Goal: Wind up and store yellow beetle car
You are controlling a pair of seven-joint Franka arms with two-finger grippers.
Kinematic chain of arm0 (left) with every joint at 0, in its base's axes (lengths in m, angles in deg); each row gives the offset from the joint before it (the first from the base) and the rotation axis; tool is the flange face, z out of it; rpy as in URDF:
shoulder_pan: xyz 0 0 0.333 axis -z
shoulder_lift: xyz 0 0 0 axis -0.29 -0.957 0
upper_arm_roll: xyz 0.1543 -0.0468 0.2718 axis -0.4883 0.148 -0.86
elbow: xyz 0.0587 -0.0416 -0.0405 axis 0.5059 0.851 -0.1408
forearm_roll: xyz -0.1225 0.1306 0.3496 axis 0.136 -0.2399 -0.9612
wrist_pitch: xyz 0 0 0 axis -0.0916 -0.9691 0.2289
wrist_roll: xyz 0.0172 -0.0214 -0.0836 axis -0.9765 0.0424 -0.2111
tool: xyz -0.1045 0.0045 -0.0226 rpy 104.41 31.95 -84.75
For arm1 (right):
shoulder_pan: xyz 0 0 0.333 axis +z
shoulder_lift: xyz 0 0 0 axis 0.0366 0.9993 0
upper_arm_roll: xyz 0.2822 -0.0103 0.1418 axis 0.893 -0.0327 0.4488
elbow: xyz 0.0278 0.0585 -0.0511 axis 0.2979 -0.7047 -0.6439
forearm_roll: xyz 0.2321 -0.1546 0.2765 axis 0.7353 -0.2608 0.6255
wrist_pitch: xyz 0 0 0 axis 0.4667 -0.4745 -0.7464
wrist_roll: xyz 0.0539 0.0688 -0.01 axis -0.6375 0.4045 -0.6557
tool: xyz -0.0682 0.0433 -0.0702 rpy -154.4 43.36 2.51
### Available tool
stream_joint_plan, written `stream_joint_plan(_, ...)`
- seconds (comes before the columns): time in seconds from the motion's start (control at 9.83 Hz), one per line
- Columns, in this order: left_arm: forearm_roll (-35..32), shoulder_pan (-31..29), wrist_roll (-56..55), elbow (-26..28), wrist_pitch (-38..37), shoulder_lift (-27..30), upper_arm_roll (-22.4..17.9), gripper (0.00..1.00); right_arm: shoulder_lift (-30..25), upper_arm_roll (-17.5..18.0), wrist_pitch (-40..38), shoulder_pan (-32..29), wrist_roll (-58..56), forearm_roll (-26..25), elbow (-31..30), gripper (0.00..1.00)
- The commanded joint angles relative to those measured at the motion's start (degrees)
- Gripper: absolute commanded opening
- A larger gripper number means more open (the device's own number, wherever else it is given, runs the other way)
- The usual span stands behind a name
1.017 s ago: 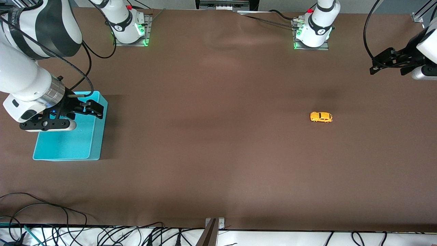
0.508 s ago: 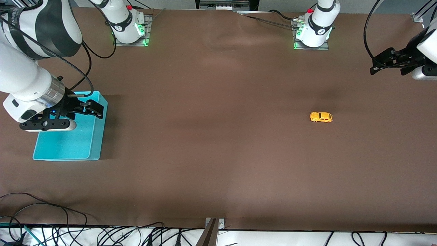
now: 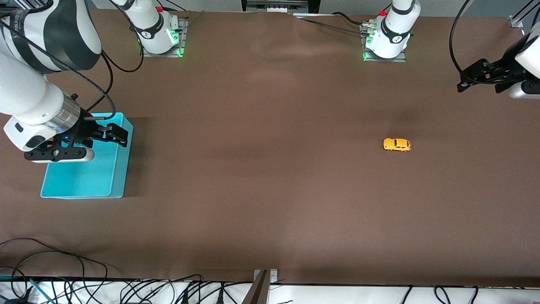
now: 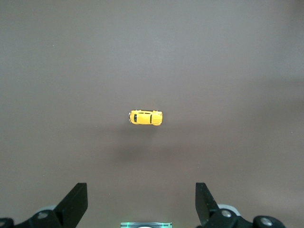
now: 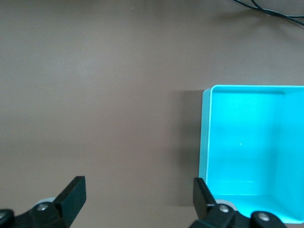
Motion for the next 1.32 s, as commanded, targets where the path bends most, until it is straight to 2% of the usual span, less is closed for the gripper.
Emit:
stream_joint_plan(0.0, -1.4, -0.2, -0.5, -1.9, -1.2, -0.9, 0.4, 1.0, -0.5, 0.1, -1.2, -0.3, -0.6, 0.8, 0.6, 1.0)
stream_joint_plan(0.61, -1.5, 0.3, -0.5, -2.0, -1.5, -1.2, 0.5, 1.0, -0.5, 0.1, -1.2, -0.4, -0.7, 0.8, 0.5, 1.0)
stream_joint_plan(0.92, -1.5, 0.5, -0.8, -2.2, -2.9, -1.1, 2.8, 1.0, -0.5, 0.1, -1.2, -0.4, -0.7, 0.8, 0.5, 1.0)
stream_joint_plan(1.22, -1.2, -2.4, -0.2, -0.6, -2.3, 0.1, 2.5, 1.0, -0.5, 0.1, -1.2, -0.3, -0.7, 0.8, 0.5, 1.0)
